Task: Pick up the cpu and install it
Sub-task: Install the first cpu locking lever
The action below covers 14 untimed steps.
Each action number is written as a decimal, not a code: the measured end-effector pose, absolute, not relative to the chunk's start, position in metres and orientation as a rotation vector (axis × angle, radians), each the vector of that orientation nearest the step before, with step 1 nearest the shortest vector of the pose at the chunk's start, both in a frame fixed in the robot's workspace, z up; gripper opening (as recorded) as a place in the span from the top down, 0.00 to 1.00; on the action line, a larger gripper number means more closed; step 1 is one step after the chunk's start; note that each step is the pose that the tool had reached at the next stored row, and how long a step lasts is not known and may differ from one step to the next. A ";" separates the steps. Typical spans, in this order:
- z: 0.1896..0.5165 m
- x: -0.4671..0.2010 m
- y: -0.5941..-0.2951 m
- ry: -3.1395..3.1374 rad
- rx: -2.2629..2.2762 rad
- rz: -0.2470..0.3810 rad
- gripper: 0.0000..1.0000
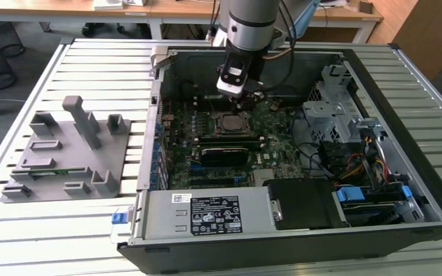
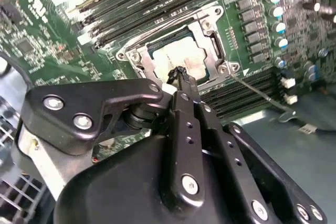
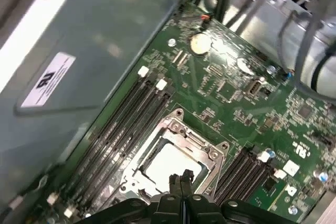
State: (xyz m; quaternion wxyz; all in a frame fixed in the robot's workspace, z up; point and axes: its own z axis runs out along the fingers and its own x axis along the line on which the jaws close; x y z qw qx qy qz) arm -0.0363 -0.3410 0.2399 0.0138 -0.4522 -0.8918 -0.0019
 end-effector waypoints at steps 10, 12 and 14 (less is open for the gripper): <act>0.240 -0.036 -0.341 -2.851 -1.251 -0.003 0.89; 0.240 -0.036 -0.341 -2.869 -1.210 -0.003 0.89; 0.240 -0.036 -0.341 -2.890 -1.159 -0.002 0.89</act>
